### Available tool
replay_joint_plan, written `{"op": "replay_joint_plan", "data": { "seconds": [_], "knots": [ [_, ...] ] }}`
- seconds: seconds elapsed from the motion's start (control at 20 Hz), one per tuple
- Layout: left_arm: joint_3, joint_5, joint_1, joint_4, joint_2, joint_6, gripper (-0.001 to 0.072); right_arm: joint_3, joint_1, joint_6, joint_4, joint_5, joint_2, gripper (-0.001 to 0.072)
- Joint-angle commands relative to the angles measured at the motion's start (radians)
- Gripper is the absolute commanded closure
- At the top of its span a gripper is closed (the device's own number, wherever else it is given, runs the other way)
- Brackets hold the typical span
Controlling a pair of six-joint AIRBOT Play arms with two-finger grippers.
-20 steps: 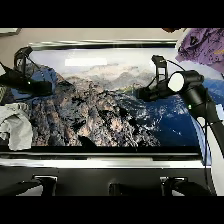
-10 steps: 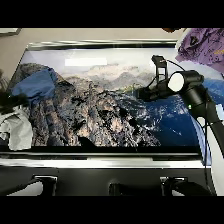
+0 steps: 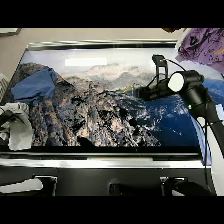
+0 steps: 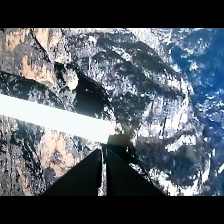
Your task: Fold the clothes and pants, and hang the long-sleeved shirts on hangers.
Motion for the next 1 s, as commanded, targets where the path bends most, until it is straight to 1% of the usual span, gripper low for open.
{"op": "replay_joint_plan", "data": {
  "seconds": [0.0,0.05,0.1,0.25,0.35,0.5,0.6,0.7,0.75,0.85,0.95],
  "knots": [
    [-0.006,0.085,0.025,-0.002,-0.085,0.006,0.0172,0.001,0.001,0.026,0.0,-0.01,0.001,0.0625],
    [-0.004,0.063,0.024,-0.002,-0.094,0.027,0.069,0.001,0.001,0.031,0.0,-0.01,0.001,0.0625],
    [-0.003,0.042,0.022,-0.008,-0.093,0.043,0.0687,0.001,0.001,0.031,0.0,-0.009,0.001,0.0625],
    [0.003,-0.069,-0.005,-0.038,-0.049,0.042,0.0692,0.001,0.001,0.031,-0.001,0.002,0.001,0.0625],
    [0.002,-0.122,-0.07,-0.096,0.02,0.042,0.0693,0.001,0.001,0.031,-0.002,0.032,0.001,0.0625],
    [0.002,-0.167,-0.259,-0.205,0.141,0.038,0.0693,0.001,0.001,0.031,-0.013,0.09,0.001,0.0621],
    [0.004,-0.17,-0.435,-0.282,0.207,-0.013,0.0693,0.001,0.001,0.031,-0.041,0.134,0.001,0.0613],
    [0.024,-0.146,-0.625,-0.344,0.222,-0.063,0.0693,0.001,0.001,0.031,-0.091,0.174,0.007,0.0613],
    [0.035,-0.111,-0.716,-0.364,0.216,-0.098,0.0693,0.001,0.001,0.031,-0.124,0.193,0.012,0.0613],
    [0.05,0.019,-0.898,-0.406,0.191,-0.171,0.0693,0.001,0.001,0.031,-0.192,0.228,0.028,0.0613],
    [0.072,0.143,-1.054,-0.461,0.115,-0.226,0.0693,0.001,0.001,0.03,-0.262,0.257,0.047,0.0613]
  ]
}}
